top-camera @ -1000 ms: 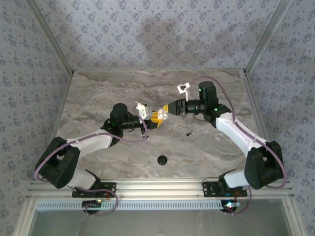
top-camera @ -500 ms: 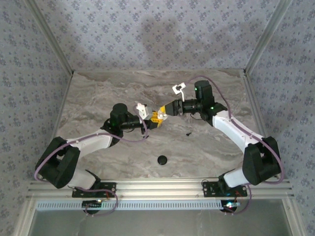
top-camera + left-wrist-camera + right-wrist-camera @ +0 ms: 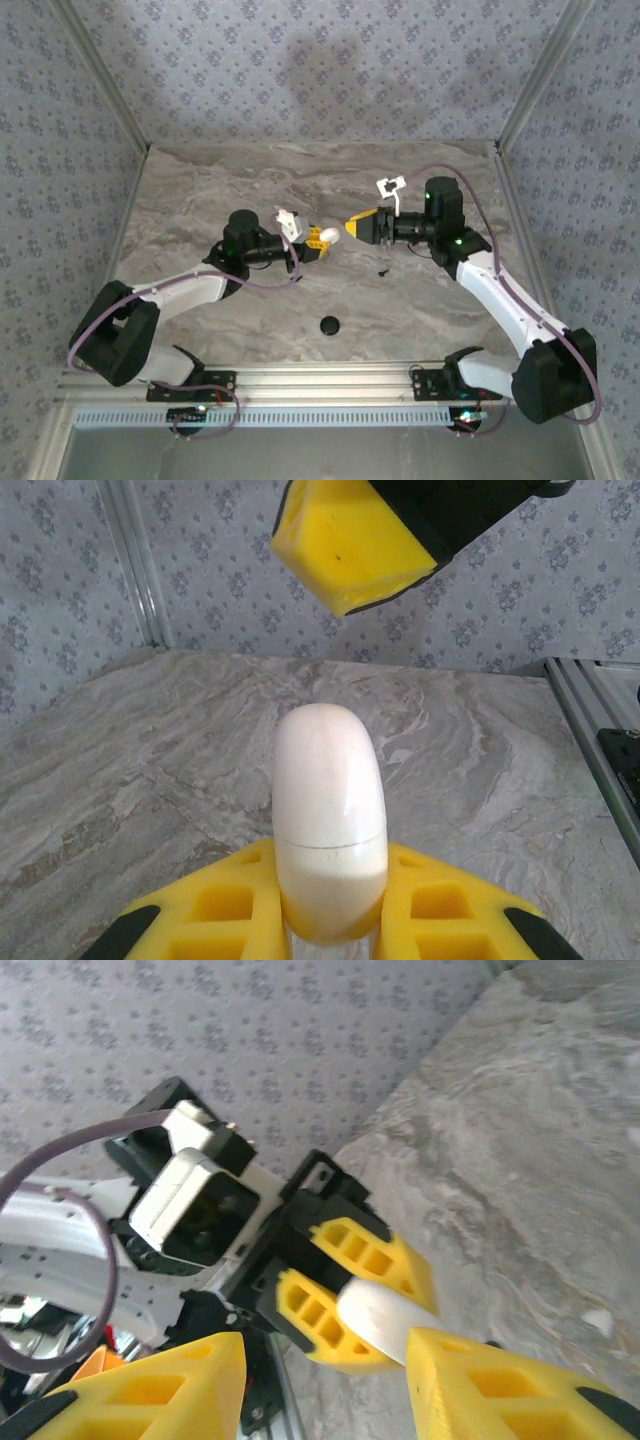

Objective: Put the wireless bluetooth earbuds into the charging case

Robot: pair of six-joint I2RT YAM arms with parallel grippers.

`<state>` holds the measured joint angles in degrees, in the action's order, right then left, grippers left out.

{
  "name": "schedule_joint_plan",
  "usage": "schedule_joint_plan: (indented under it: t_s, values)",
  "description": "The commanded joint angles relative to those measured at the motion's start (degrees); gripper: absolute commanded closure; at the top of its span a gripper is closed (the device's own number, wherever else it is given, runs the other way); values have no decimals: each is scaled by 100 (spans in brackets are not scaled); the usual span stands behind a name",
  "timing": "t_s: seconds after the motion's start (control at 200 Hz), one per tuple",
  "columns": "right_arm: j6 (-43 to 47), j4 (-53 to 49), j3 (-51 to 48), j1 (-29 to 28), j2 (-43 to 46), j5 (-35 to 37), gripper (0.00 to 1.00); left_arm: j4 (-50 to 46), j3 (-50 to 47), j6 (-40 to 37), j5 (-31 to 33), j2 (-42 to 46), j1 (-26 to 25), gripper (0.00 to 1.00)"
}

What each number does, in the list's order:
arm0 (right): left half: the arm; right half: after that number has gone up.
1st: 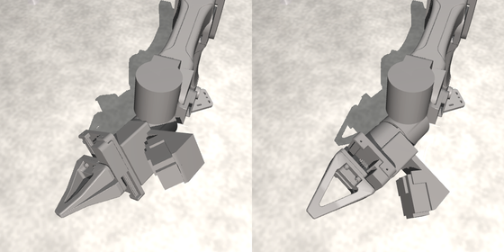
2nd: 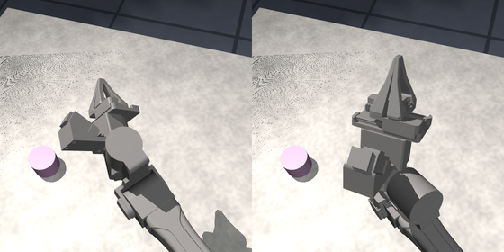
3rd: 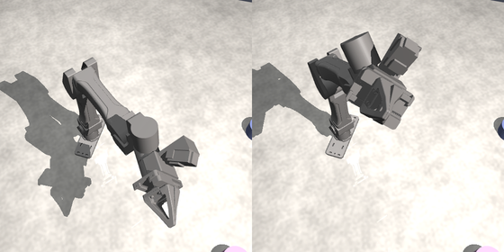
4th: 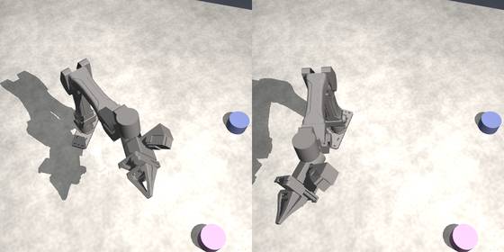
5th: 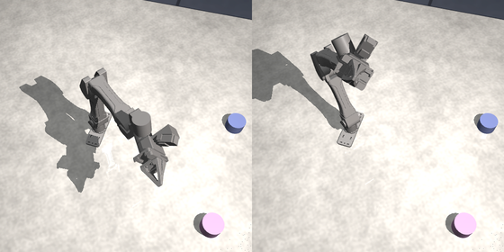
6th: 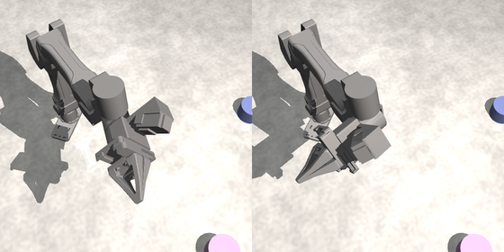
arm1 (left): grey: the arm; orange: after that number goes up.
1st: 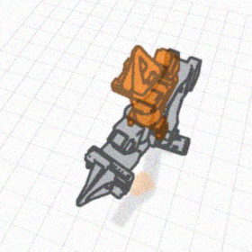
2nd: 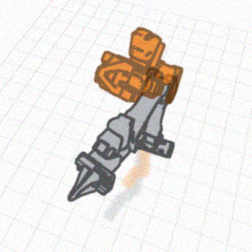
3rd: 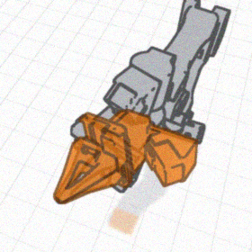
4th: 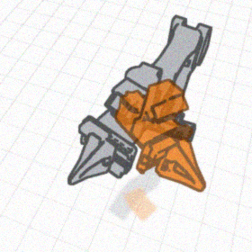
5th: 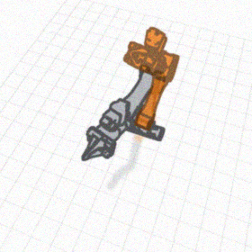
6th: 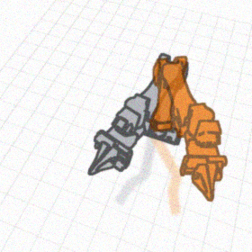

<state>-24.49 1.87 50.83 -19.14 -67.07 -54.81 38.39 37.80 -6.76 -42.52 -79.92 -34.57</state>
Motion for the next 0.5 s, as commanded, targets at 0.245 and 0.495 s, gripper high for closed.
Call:
schedule_joint_plan:
  t_s: [0.245, 0.495]
  values:
    - [-810, -631, -596, 484, 691, 2225, 52, -1479, 1164, 1398, 815, -364, 131, 94]
    - [-1406, -1034, -1051, 630, 1218, 3119, 52, -4041, 3123, 2266, 948, -1373, 283, 94]
